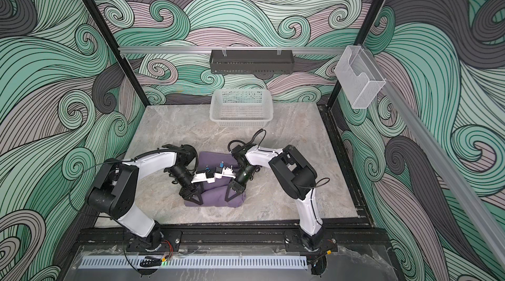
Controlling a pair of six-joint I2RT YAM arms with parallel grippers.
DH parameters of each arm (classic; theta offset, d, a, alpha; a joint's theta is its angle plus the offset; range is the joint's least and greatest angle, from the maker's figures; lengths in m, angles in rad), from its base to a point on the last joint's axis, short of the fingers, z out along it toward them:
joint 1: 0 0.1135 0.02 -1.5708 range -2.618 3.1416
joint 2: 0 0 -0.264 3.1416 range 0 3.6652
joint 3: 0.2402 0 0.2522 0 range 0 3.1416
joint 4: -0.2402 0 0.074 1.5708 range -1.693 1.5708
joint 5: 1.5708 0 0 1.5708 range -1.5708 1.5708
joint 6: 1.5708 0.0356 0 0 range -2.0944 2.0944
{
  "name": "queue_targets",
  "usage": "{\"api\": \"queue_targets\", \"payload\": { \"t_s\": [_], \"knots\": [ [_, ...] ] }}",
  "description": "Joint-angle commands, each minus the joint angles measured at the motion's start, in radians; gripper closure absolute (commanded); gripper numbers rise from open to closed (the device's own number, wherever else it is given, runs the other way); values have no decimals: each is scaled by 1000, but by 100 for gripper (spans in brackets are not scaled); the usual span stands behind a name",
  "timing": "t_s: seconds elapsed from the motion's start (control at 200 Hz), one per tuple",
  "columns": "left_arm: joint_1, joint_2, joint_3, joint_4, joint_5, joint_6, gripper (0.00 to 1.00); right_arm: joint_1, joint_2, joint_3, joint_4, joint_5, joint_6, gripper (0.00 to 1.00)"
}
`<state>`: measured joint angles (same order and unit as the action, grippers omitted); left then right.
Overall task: Roll up the long pants
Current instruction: Roll the long pant at the center of the board.
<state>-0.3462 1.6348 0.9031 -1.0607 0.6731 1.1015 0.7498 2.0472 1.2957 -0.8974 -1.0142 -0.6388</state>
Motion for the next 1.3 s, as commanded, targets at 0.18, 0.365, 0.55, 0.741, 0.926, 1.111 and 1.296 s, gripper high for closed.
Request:
{"api": "queue_targets", "payload": {
  "t_s": [0.18,0.365,0.55,0.741,0.926,1.111,1.296],
  "knots": [
    [-18,63,84,-67,-70,-115,100,0,-137,19,-1,212,62,52],
    [-18,145,142,-141,-50,-142,100,59,-357,-20,36,600,185,1],
    [-18,235,188,-137,-91,-199,100,299,-660,-140,138,1126,154,1],
    [-17,343,267,-174,-143,-257,100,629,-808,-265,288,1388,103,1],
    [-11,497,365,-213,-164,-350,100,811,-758,-497,609,1657,41,1],
    [-12,556,395,-230,-153,-368,100,829,-577,-500,719,1675,98,1],
    [-11,568,405,-249,-147,-345,100,800,-436,-556,1001,1804,32,1]
  ]
}}
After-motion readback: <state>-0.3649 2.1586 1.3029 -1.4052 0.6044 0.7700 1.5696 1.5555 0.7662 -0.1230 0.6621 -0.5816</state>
